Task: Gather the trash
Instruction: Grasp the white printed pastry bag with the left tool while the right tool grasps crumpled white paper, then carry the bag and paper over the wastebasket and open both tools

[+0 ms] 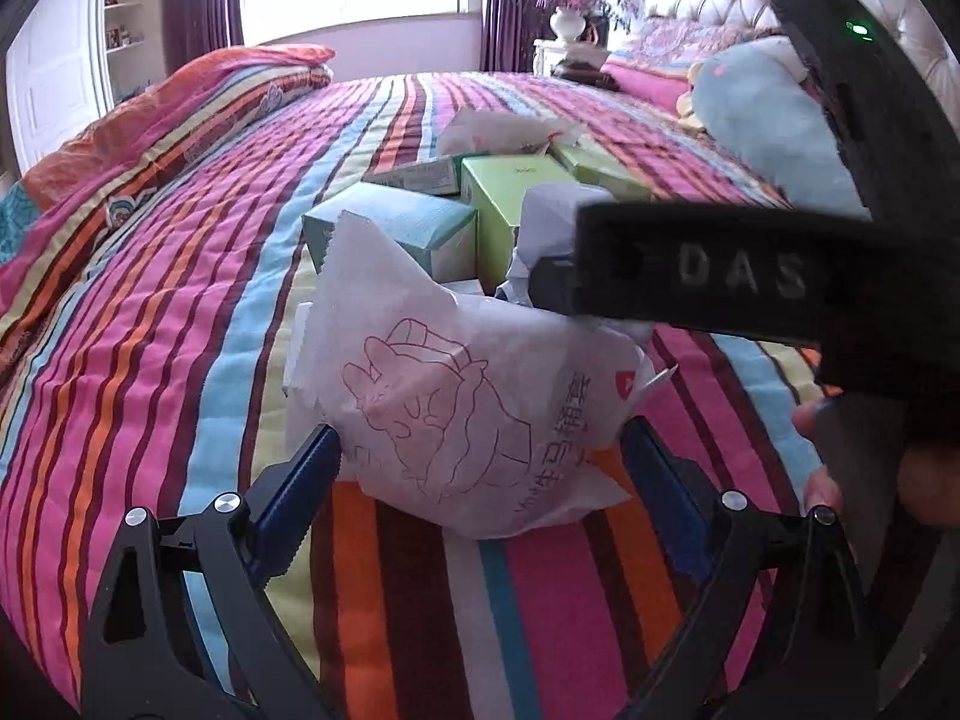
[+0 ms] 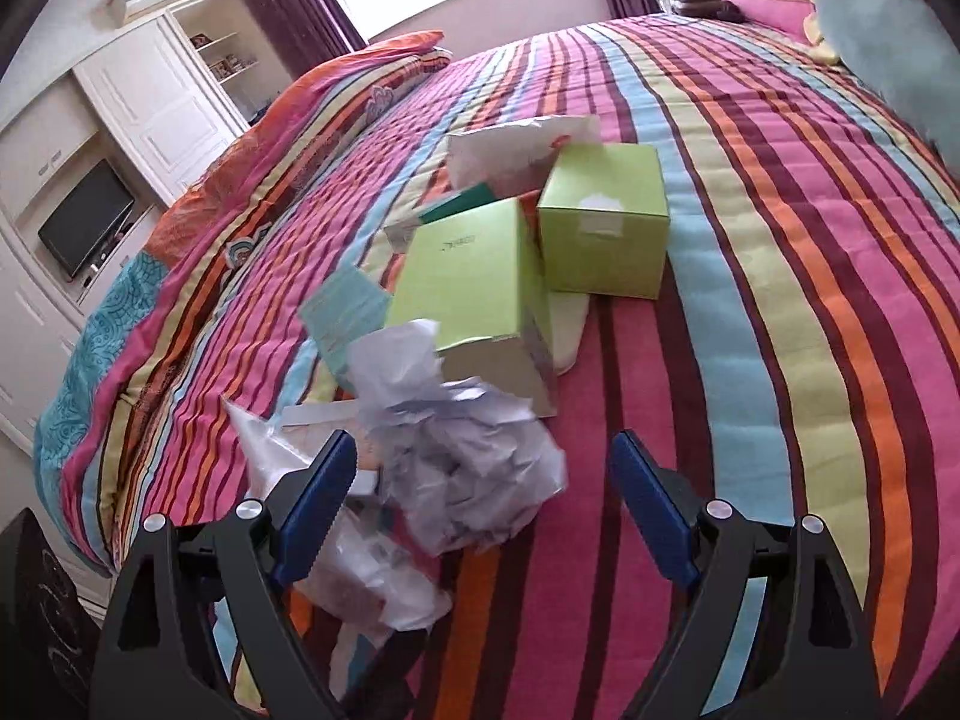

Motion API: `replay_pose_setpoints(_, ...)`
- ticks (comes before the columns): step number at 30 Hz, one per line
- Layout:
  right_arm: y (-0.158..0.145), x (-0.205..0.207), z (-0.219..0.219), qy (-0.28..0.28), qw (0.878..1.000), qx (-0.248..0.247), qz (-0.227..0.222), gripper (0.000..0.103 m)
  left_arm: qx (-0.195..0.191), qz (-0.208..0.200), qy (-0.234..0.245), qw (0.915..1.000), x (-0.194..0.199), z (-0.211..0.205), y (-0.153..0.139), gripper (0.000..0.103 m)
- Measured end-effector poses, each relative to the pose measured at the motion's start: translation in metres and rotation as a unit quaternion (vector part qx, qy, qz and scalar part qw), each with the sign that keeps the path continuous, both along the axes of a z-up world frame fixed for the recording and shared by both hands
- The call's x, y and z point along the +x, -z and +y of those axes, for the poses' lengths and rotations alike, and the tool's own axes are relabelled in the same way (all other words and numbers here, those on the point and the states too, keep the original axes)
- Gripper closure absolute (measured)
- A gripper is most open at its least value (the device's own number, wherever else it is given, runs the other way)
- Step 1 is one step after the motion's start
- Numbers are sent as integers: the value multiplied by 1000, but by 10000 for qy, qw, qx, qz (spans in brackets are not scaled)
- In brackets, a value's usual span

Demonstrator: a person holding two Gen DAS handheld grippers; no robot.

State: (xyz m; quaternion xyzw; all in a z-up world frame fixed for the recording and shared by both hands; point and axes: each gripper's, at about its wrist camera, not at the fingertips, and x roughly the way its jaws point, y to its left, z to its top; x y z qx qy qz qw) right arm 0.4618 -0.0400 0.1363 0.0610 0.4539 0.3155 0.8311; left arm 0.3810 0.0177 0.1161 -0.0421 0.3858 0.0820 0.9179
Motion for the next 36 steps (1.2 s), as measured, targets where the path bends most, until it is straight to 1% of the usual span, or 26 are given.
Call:
replay_pose_setpoints(3,2,0,5,-87,9999,-87,-47,21,-48,57,38,10000,7,2,1,11)
replay_pose_setpoints(4,3,0,4,-97,9999,-62,-28,21,-81,49,60,9999,8,3,1,11)
replay_pose_setpoints(5,5,1,2,-138,9999,42,31,22,-116,35,104,9999,9,4,1,13)
replay_pose_setpoints(6,6,2,1,-179,9997,121,81,29,-155,16,124,9998,9,6,2,21)
replay_pose_setpoints(7,7,3,1,-233,9994,225,157,43,-255,-5,157,9996,8,8,2,25)
replay_pose_setpoints(8,6,1,2,-179,9996,169,167,46,-370,-29,156,9992,7,13,2,34)
replay_pose_setpoints(9,6,1,1,-172,9996,171,164,47,-475,-68,164,9987,4,18,2,39)
replay_pose_setpoints(11,5,-1,-3,-101,9994,268,170,48,-759,-105,287,9966,-2,27,1,43)
replay_pose_setpoints(12,4,-3,-9,11,9993,339,137,48,-810,-138,282,9962,-6,32,0,44)
replay_pose_setpoints(13,2,-7,-16,103,9992,386,61,48,-814,-159,262,9962,-10,36,0,44)
replay_pose_setpoints(16,-1,-18,-31,130,9981,598,58,49,-1013,-309,266,9940,-26,47,-5,44)
replay_pose_setpoints(18,-5,-29,-47,153,9969,774,17,49,-1236,-409,327,9910,-40,54,-8,44)
replay_pose_setpoints(20,-7,-37,-58,165,9963,842,-36,49,-1384,-535,393,9882,-56,58,-12,44)
replay_pose_setpoints(23,-7,-55,-78,269,9959,851,-136,49,-1437,-722,492,9858,-89,62,-19,44)
replay_pose_setpoints(25,-13,-72,-90,300,9947,969,-175,49,-1528,-816,613,9830,-115,68,-23,44)
replay_pose_setpoints(26,-14,-94,-105,228,9933,1104,-260,49,-1541,-855,691,9819,-131,70,-25,44)
replay_pose_setpoints(27,-22,-101,-109,183,9930,1120,-331,49,-1536,-896,793,9809,-150,73,-27,44)
replay_pose_setpoints(28,-24,-119,-119,115,9925,1126,-457,49,-1521,-927,893,9800,-167,75,-29,44)
replay_pose_setpoints(29,-23,-124,-124,92,9924,1122,-507,49,-1481,-955,991,9793,-187,77,-31,44)
replay_pose_setpoints(31,-24,-173,-149,-35,9903,1145,-780,49,-1368,-979,1123,9793,-231,78,-32,44)
replay_pose_setpoints(32,-26,-208,-165,-94,9880,1255,-891,48,-1333,-946,1235,9788,-259,77,-30,44)
replay_pose_setpoints(33,-25,-209,-166,-108,9876,1279,-901,49,-1302,-897,1289,9790,-278,75,-27,44)
replay_pose_setpoints(34,-25,-234,-172,-187,9860,1366,-941,48,-1251,-789,1336,9799,-300,72,-21,44)
replay_pose_setpoints(35,-24,-246,-176,-240,9853,1392,-959,48,-1238,-686,1366,9805,-315,69,-15,44)
replay_pose_setpoints(36,-22,-267,-181,-328,9851,1369,-987,48,-1239,-510,1395,9811,-334,65,-5,44)
